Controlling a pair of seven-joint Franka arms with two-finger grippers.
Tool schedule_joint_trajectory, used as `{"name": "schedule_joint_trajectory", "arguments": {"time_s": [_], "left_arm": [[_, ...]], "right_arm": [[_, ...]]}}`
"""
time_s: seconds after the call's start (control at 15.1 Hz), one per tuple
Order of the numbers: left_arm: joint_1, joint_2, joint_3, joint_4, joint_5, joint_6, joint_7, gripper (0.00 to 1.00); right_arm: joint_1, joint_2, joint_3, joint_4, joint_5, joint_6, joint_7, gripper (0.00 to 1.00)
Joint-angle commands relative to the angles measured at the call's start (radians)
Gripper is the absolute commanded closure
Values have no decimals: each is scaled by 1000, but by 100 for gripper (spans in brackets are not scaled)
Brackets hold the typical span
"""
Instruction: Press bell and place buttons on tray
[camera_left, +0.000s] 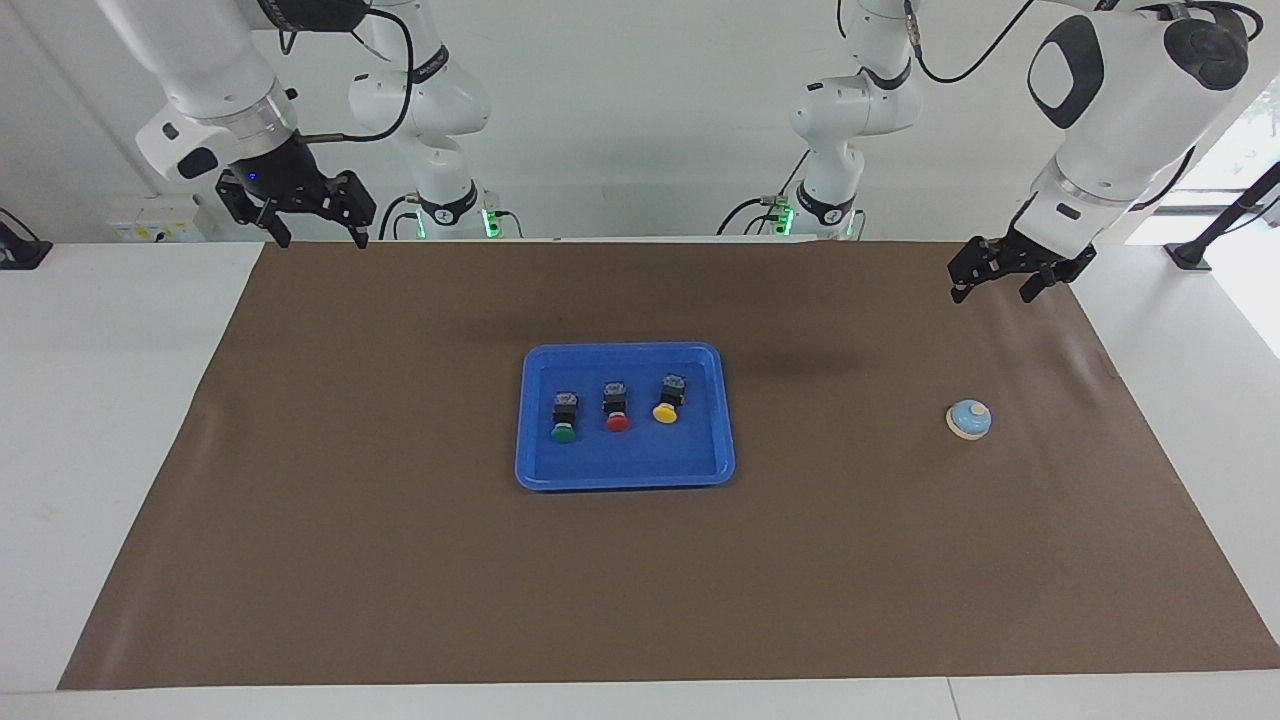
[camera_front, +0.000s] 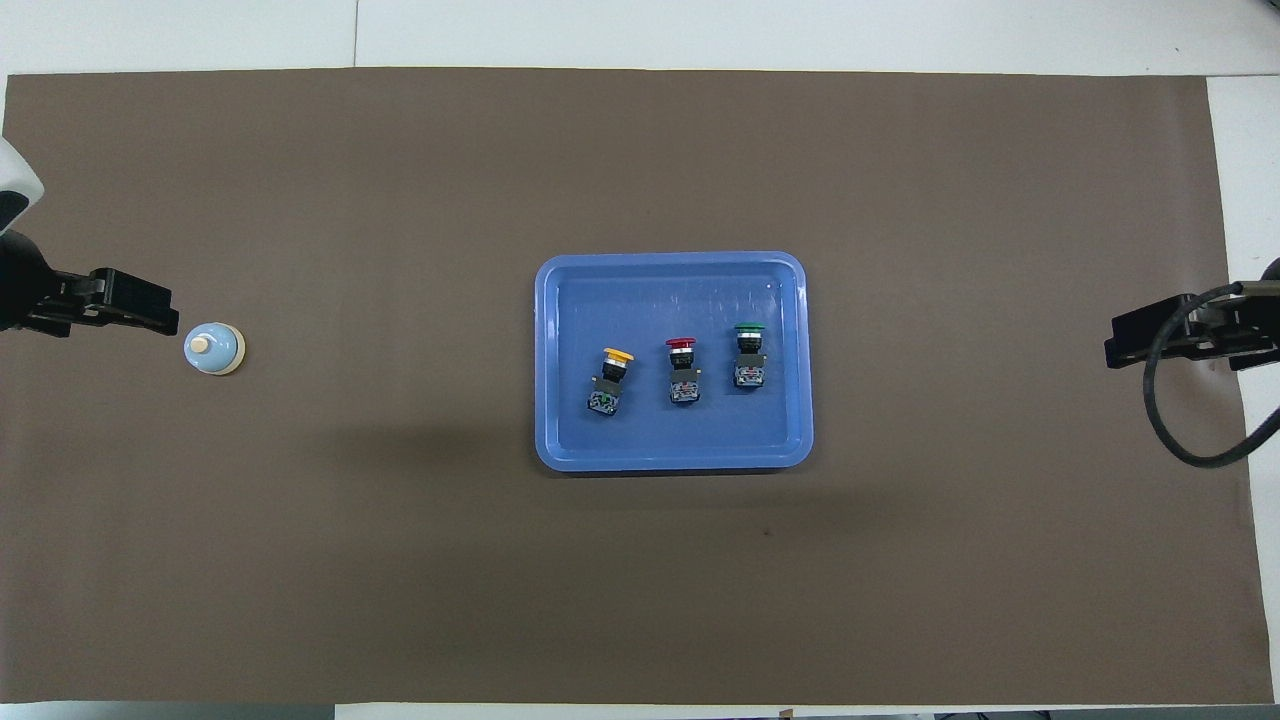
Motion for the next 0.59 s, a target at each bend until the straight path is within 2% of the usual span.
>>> {"name": "schedule_joint_trajectory", "arguments": {"time_s": [0.0, 0.07, 0.13, 0.26, 0.53], "left_arm": [[-1, -11, 4, -18, 0, 56, -12, 0], [5, -24, 7, -47, 0, 104, -12, 53], [16, -28, 6, -70, 0, 122, -8, 97], [31, -24, 6, -123, 0, 165, 1, 100], [79, 16, 7, -287, 2, 366, 70, 100]], "right_arm": [[-12, -5, 6, -4, -13, -10, -21, 0], [-12, -5, 6, -4, -13, -11, -21, 0], [-12, -7, 6, -4, -13, -10, -21, 0], [-12, -5, 6, -4, -13, -10, -21, 0], [-12, -5, 6, -4, -13, -10, -21, 0]]}}
